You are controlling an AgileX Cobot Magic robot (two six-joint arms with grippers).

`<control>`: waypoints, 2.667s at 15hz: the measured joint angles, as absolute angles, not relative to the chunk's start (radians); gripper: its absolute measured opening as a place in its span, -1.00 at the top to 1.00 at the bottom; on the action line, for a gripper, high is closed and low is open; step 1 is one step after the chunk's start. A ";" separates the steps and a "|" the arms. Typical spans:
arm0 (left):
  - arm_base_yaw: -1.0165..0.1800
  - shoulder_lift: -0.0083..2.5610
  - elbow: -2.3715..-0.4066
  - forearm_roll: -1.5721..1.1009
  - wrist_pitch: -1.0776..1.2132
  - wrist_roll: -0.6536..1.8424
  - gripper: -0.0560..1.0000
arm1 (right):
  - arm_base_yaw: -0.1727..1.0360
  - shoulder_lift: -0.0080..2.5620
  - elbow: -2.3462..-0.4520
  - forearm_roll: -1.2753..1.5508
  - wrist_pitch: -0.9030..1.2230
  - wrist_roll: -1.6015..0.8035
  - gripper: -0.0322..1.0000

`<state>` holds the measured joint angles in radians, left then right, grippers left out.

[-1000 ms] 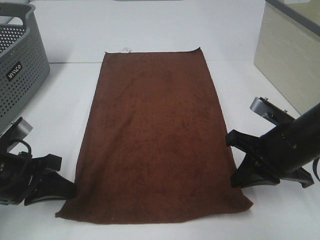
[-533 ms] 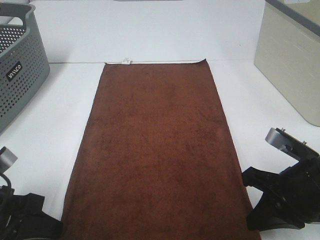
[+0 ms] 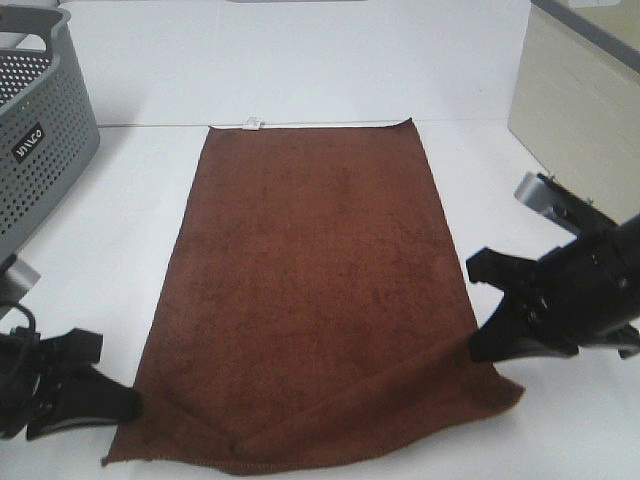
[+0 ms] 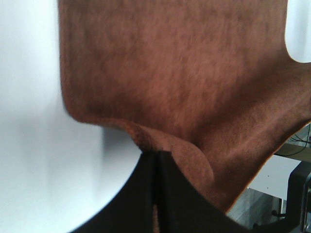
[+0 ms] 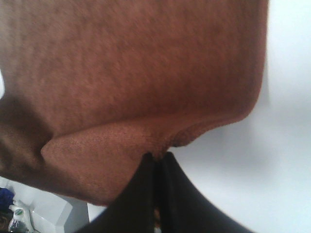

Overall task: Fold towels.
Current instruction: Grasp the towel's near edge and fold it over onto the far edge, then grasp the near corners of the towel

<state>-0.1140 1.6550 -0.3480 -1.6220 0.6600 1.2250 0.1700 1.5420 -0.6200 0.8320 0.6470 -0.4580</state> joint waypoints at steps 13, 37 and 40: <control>-0.114 1.896 -1.096 -1.383 0.483 0.913 0.89 | 0.170 1.994 -1.484 0.510 0.681 -0.184 0.94; -0.141 2.499 -1.908 -1.342 0.275 0.913 -0.63 | 0.127 2.550 -2.186 0.389 0.603 -0.175 -0.48; -0.141 2.482 -1.908 -1.277 0.323 0.913 -0.68 | 0.127 2.531 -2.186 0.366 0.698 -0.175 -0.68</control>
